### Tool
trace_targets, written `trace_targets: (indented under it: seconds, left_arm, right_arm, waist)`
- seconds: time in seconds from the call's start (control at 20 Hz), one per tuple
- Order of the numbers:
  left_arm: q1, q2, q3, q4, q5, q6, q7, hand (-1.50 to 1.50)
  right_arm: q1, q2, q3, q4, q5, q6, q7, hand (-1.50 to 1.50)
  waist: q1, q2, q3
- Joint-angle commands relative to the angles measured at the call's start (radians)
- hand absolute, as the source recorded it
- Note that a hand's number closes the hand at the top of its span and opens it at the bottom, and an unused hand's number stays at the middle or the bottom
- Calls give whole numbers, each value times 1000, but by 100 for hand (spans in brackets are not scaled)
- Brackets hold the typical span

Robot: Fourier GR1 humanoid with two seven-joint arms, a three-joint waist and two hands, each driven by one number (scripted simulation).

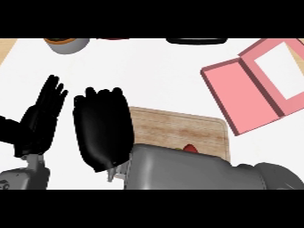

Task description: Pick the tomato from the cutting board and place it in the cardboard box

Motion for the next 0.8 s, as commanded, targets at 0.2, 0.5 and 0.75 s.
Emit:
trace_targets:
  seconds: [0.2,0.5,0.75]
  left_arm:
    - [40,5,16,-25,8,-5,-6,0]
    - [6,-18,-6,-13,-26,24,-3,0]
    - [-24,8,23,-13,-12,15,27,0]
  right_arm:
    - [-11,-79,-232,-28,139,25,148,150]
    - [56,-175,-371,-88,109,120,81,150]
    - [188,-257,-426,-102,162,71,-19,150]
  waist:
    - [-17,0,1]
    - [-18,4,0]
    - [-14,6,1]
